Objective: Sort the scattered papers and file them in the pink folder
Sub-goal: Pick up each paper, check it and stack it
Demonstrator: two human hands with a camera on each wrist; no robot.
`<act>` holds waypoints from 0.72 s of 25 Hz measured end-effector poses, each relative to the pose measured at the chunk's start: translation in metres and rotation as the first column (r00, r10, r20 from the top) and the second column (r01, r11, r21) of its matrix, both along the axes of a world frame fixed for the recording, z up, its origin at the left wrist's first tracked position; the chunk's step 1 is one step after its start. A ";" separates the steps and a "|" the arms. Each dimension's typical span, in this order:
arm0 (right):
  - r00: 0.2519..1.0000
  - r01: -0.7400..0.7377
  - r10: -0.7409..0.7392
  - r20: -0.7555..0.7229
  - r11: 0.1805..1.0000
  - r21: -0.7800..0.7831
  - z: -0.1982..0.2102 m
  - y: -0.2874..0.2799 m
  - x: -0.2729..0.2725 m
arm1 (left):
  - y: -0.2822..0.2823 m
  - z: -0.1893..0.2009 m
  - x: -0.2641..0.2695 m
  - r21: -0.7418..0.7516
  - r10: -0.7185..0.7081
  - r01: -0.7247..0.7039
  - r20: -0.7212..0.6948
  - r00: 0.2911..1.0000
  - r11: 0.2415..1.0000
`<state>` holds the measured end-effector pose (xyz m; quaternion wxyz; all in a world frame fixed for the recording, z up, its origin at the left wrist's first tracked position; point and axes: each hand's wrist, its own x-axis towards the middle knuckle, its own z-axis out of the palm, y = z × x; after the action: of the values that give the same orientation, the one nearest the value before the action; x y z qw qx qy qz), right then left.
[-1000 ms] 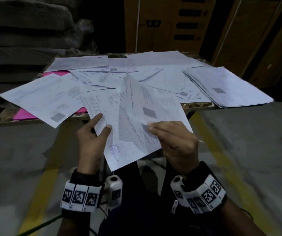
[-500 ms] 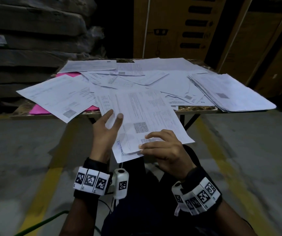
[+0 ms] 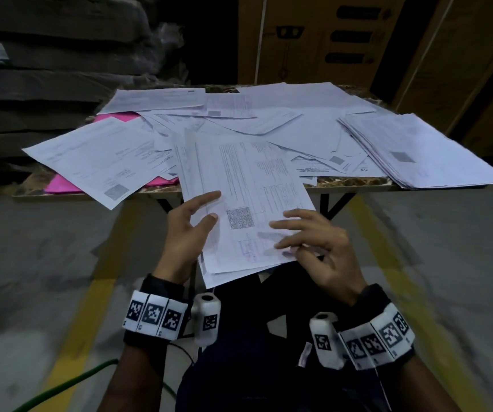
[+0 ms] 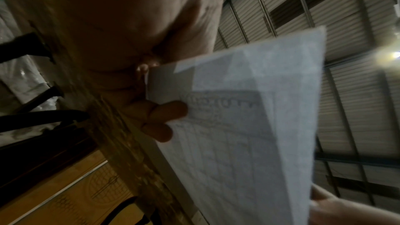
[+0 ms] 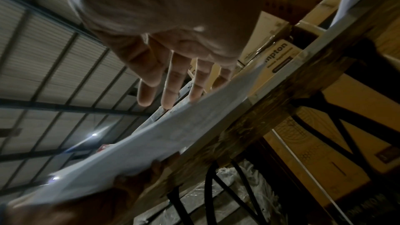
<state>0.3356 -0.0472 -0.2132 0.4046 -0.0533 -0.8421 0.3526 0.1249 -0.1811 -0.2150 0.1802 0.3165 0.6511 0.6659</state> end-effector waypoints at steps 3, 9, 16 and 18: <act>0.958 0.281 -0.279 0.064 0.959 -0.025 0.000 0.010 0.005 | -0.005 -0.003 -0.004 0.030 -0.049 0.047 0.069 0.996 0.998; 0.948 0.243 -0.099 0.302 0.837 -0.490 0.002 0.024 0.001 | -0.004 -0.001 -0.009 0.042 -0.124 0.121 0.067 0.990 0.992; 0.975 0.188 -0.123 0.183 0.896 -0.401 0.016 0.029 -0.021 | 0.004 0.007 -0.019 0.100 0.001 0.015 -0.150 0.989 0.995; 0.977 0.206 -0.172 0.122 0.904 -0.374 0.018 0.033 -0.027 | 0.000 0.007 -0.027 0.132 0.170 -0.136 -0.296 0.940 0.982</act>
<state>0.3089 -0.0147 -0.1954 0.3818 -0.2281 -0.7642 0.4672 0.0976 -0.1809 -0.2082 0.0073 0.3737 0.6563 0.6554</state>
